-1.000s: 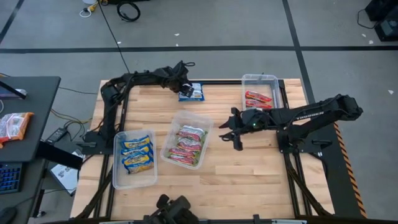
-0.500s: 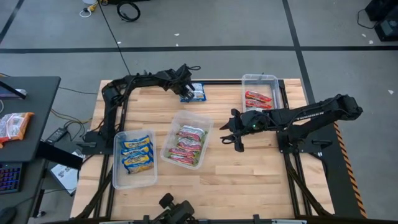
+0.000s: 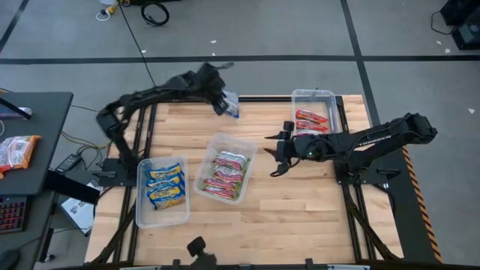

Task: Sort Maruchan noodles
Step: Put the blue noodle pack into the bottom transparent container

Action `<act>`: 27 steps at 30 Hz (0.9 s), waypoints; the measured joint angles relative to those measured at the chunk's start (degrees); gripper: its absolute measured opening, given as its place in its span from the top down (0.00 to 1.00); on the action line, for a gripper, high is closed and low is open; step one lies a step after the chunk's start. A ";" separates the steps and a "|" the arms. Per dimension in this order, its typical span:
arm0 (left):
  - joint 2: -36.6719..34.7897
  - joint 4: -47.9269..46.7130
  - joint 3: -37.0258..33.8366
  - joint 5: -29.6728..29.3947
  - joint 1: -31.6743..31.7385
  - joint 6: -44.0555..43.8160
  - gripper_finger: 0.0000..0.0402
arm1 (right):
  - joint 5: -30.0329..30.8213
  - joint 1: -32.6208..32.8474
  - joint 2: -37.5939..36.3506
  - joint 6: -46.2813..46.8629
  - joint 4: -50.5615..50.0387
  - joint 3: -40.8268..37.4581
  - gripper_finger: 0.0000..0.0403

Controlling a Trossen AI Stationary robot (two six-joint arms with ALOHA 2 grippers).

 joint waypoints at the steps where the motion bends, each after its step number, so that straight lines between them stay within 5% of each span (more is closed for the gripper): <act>1: -2.30 0.32 0.00 1.48 0.00 0.23 0.99 | 0.54 0.00 0.00 -2.14 1.34 0.01 0.52; 8: -15.68 7.01 0.02 17.60 -0.72 0.16 1.00 | 0.93 -0.04 -0.02 -14.95 13.02 0.03 0.49; 19: -21.95 34.42 0.07 56.50 -6.72 -1.78 1.00 | 3.79 0.33 -0.04 -41.50 30.17 0.05 0.33; 23: -20.83 31.95 0.05 58.28 -6.39 2.28 1.00 | 3.64 2.86 -0.09 -54.86 35.84 0.05 0.35; 27: -18.23 31.35 -0.79 50.25 -5.13 0.39 1.00 | 3.96 5.64 0.35 -65.52 36.41 0.05 0.37</act>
